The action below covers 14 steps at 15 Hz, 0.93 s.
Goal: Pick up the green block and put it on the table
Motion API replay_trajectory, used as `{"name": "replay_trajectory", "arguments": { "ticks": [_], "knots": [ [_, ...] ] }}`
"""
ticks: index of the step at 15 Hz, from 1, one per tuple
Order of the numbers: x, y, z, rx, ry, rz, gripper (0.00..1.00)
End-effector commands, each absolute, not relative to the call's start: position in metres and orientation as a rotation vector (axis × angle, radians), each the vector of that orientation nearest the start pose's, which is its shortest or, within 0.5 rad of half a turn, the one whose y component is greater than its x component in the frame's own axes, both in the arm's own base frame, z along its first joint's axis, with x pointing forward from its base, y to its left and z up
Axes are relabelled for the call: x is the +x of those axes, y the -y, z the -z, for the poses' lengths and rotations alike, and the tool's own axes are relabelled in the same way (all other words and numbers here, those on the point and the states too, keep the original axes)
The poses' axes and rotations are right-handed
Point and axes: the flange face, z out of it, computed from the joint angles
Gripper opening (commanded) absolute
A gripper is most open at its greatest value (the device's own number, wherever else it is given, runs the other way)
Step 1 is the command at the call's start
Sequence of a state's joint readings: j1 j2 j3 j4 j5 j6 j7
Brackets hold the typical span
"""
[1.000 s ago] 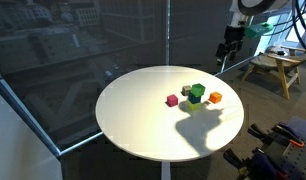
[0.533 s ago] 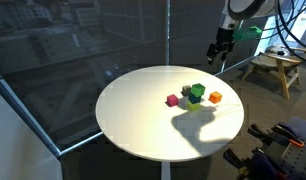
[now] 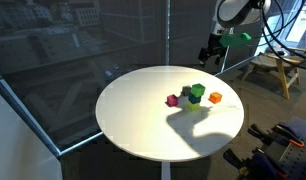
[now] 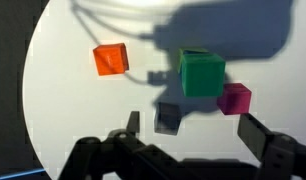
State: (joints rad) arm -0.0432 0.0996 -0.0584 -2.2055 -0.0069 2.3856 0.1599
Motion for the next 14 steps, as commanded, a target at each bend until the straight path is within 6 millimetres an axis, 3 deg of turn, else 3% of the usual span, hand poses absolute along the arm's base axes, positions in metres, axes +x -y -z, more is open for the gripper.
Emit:
{"name": "replay_trajectory", "arguments": {
  "ticks": [1,6,14],
  "knots": [
    [0.562,0.041,-0.337,-3.106,-0.438,0.112,1.00],
    [0.569,0.028,-0.319,-3.095,-0.399,0.075,1.00],
    [0.575,0.025,-0.282,-3.114,-0.376,0.034,1.00]
  ]
}}
